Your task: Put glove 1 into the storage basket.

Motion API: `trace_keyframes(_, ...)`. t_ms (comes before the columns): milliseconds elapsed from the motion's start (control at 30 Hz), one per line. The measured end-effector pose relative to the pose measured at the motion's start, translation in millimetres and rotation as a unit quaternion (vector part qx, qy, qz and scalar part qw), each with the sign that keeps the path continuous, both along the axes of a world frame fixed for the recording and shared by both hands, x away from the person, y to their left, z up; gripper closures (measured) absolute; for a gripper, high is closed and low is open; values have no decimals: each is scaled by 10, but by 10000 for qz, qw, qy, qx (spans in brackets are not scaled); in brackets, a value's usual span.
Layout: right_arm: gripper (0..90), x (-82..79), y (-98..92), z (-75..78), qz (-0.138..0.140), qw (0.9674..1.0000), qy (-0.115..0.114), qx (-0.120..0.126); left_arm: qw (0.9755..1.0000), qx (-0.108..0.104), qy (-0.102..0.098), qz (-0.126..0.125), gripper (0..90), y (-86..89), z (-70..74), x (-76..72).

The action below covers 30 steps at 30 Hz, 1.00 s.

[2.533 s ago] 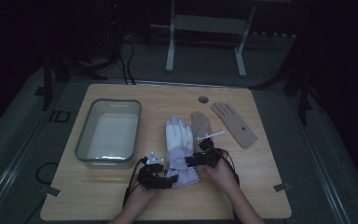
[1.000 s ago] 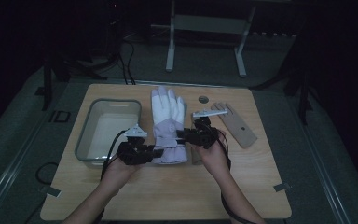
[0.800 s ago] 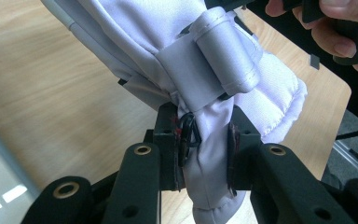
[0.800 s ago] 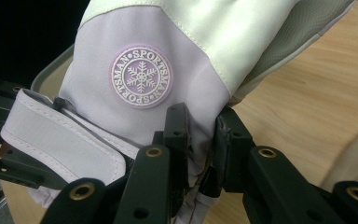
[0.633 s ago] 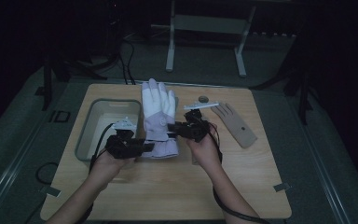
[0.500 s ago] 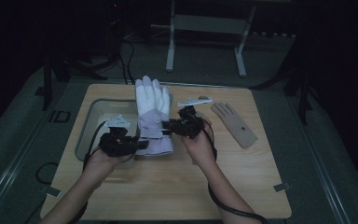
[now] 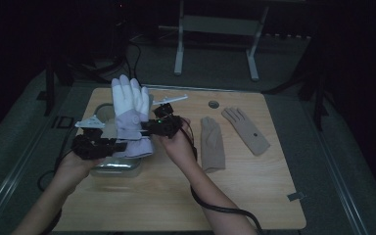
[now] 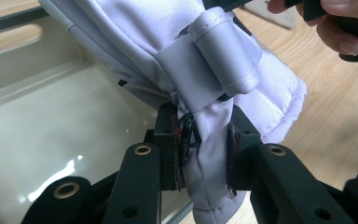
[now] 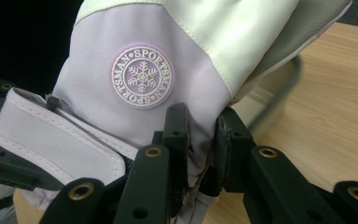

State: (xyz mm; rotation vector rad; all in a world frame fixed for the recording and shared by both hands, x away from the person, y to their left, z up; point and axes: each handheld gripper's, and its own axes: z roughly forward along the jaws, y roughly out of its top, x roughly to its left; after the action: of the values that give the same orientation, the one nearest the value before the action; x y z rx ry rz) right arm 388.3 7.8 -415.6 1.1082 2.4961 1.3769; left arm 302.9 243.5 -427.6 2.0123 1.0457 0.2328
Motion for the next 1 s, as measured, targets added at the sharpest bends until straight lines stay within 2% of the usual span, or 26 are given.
trace_keyframes(67, 763, 17, 121, -26, 54, 10000, 32, -19, 10000, 61, 34, 39, 714, 85, -6, -4)
trace_keyframes(133, 763, 20, 161, -35, 65, 10000, 40, -35, 9999, 109, 65, 67, 714, 134, -13, -7)
trace_keyframes(233, 763, 49, 351, -94, 140, 9998, 87, -92, 9996, 189, 144, 172, 714, 260, -40, -17)
trace_keyframes(433, 763, 88, 593, -192, 99, 9996, 98, -227, 9994, 128, 253, 186, 714, 455, -161, 60)
trace_keyframes(467, 763, 88, 593, -192, 99, 9996, 98, -227, 9994, 128, 253, 186, 714, 455, -161, 60)
trace_keyframes(500, 762, 91, 618, -221, 73, 9996, 65, -256, 9993, 171, 313, 140, 714, 484, -220, 96)
trace_keyframes(733, 758, 135, 740, -560, -93, 9982, 280, -517, 9968, 206, 761, 162, 713, 540, -490, 216)
trace_keyframes(833, 759, 160, 773, -679, -87, 9971, 413, -629, 9951, 294, 924, 173, 712, 542, -586, 249)
trace_keyframes(1000, 759, 138, 804, -791, -132, 9950, 507, -856, 9930, 524, 1047, 181, 709, 493, -666, 254)
